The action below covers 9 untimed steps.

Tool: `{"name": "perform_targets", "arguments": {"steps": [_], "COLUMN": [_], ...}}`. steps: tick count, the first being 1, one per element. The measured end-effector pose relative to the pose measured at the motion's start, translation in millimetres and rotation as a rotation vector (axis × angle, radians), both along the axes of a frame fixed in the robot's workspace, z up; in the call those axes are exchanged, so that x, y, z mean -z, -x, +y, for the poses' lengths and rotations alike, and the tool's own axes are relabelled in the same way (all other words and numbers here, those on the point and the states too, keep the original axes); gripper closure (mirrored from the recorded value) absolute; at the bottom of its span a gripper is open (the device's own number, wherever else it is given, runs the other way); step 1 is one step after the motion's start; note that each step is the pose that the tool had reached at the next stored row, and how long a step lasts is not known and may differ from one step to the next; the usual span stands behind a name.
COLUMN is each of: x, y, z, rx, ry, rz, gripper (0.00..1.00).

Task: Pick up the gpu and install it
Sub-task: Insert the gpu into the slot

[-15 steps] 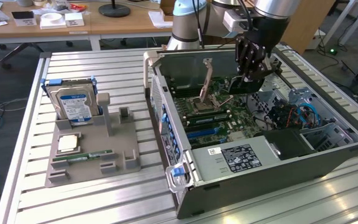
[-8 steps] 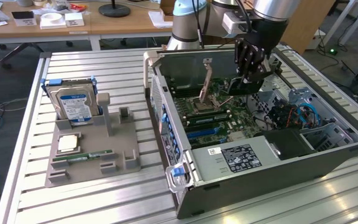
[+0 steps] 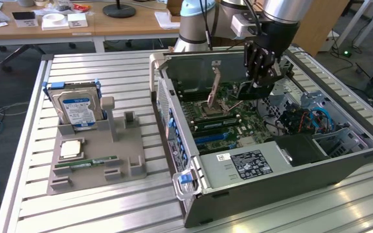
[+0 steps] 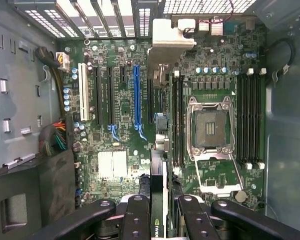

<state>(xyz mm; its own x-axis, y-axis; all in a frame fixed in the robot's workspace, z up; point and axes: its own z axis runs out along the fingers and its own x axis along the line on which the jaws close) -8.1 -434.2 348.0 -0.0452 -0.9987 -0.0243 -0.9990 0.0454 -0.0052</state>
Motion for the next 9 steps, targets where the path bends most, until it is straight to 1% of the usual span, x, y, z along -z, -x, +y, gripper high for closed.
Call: {"name": "perform_targets", "arguments": {"steps": [9], "x": [2.2], "y": [0.2], "z": [0.0], "rx": [0.000], "ry": [-0.0001], "rz": [0.0000], "gripper": [0.74]}}
